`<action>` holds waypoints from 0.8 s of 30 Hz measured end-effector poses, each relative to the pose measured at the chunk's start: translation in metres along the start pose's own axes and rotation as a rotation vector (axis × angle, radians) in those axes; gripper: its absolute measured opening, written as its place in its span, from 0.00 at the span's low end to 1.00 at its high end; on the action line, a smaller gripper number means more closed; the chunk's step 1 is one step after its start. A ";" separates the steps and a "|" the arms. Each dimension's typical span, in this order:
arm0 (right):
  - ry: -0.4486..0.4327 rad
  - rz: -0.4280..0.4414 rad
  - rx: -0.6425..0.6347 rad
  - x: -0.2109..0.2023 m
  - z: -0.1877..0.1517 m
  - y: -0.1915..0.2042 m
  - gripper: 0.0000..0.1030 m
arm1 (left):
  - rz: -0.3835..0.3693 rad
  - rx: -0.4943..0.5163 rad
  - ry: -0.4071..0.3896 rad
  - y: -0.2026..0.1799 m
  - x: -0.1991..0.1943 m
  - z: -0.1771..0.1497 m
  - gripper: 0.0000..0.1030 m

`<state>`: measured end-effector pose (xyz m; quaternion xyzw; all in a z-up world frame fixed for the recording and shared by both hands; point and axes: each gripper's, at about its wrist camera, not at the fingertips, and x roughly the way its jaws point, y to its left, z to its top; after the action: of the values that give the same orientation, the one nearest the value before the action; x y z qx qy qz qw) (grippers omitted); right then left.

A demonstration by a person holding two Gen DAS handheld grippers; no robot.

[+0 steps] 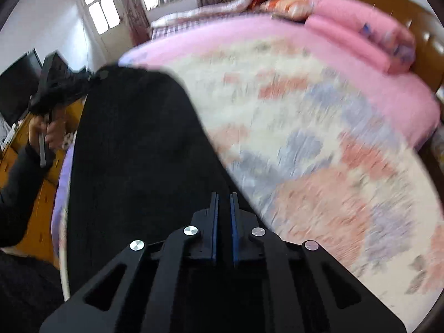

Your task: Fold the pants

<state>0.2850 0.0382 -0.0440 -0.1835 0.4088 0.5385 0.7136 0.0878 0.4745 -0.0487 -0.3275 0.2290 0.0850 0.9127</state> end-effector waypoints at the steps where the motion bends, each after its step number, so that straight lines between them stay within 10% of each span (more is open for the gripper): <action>1: -0.033 0.006 0.004 -0.011 0.006 0.000 0.08 | 0.012 0.033 -0.028 -0.008 -0.008 0.003 0.07; 7: 0.131 -0.063 0.106 0.042 -0.002 -0.029 0.15 | 0.186 -0.029 0.092 0.032 0.023 -0.025 0.07; 13: -0.082 -0.048 0.224 -0.011 -0.012 -0.035 0.27 | 0.133 -0.149 0.076 0.060 0.014 -0.042 0.24; 16: -0.115 -0.019 0.171 -0.023 -0.015 -0.009 0.79 | 0.154 -0.146 0.068 0.057 0.012 -0.038 0.25; 19: -0.102 0.015 0.085 -0.017 -0.020 0.022 0.82 | 0.211 -0.128 0.031 0.046 0.006 -0.041 0.25; 24: 0.003 0.000 0.022 0.025 -0.027 0.049 0.81 | 0.120 -0.175 0.034 0.048 0.009 -0.035 0.63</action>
<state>0.2312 0.0520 -0.0708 -0.1765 0.4159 0.5336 0.7149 0.0683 0.4895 -0.1036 -0.3933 0.2553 0.1534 0.8698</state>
